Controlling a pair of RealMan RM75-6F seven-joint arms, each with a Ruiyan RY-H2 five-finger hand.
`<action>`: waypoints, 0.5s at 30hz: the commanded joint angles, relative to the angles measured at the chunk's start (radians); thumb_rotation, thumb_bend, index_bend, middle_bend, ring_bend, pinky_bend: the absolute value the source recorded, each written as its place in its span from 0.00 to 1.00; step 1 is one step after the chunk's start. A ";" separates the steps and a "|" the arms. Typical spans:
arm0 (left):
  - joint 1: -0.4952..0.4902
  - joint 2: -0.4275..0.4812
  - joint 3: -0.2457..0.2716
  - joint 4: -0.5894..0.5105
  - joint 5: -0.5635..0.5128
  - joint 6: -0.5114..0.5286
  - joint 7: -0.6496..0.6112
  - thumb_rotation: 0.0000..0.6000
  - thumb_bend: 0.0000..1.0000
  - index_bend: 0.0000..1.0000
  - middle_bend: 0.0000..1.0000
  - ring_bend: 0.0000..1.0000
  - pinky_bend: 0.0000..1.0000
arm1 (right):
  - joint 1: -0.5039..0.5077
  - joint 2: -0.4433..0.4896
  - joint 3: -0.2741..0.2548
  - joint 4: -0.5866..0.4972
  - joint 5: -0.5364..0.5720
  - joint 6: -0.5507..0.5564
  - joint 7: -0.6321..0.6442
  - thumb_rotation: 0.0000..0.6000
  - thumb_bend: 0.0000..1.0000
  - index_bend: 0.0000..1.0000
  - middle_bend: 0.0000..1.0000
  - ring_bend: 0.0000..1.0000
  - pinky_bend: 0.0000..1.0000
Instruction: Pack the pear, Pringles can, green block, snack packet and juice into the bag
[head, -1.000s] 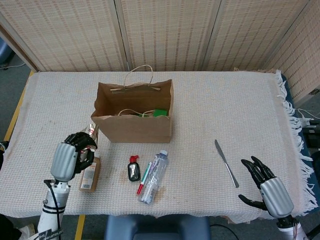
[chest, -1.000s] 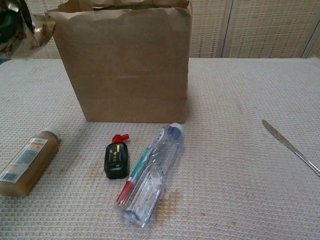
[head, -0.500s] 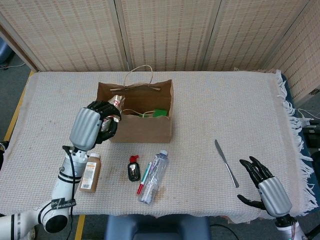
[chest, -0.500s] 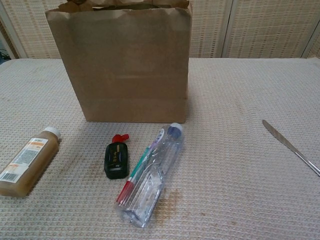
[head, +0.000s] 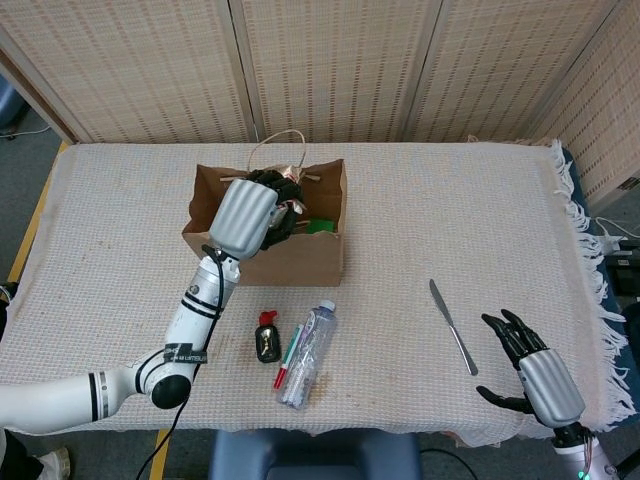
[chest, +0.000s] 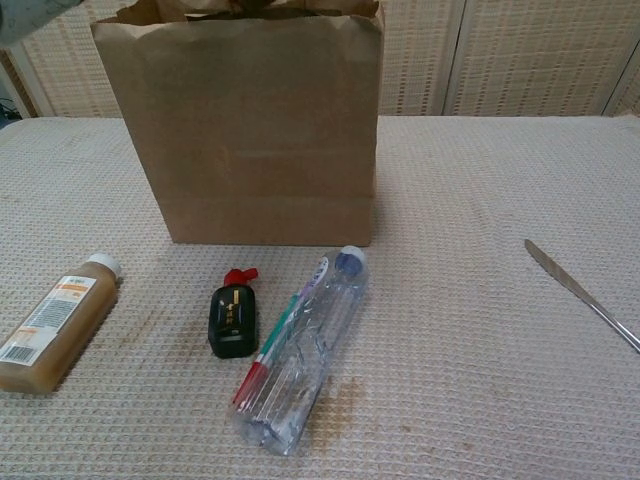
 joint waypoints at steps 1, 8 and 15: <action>-0.033 -0.021 0.032 0.052 -0.015 -0.026 0.009 1.00 0.61 0.61 0.65 0.65 0.75 | 0.001 0.002 0.000 -0.002 0.002 -0.004 0.003 1.00 0.01 0.00 0.12 0.02 0.19; -0.059 -0.015 0.044 0.045 -0.050 -0.038 -0.007 1.00 0.37 0.04 0.03 0.09 0.27 | 0.005 0.002 0.000 -0.004 0.005 -0.015 -0.002 1.00 0.01 0.00 0.12 0.02 0.19; -0.059 -0.001 0.046 0.003 -0.033 -0.007 -0.060 1.00 0.36 0.00 0.00 0.02 0.21 | 0.005 0.000 0.001 -0.004 0.004 -0.018 -0.013 1.00 0.01 0.00 0.12 0.02 0.19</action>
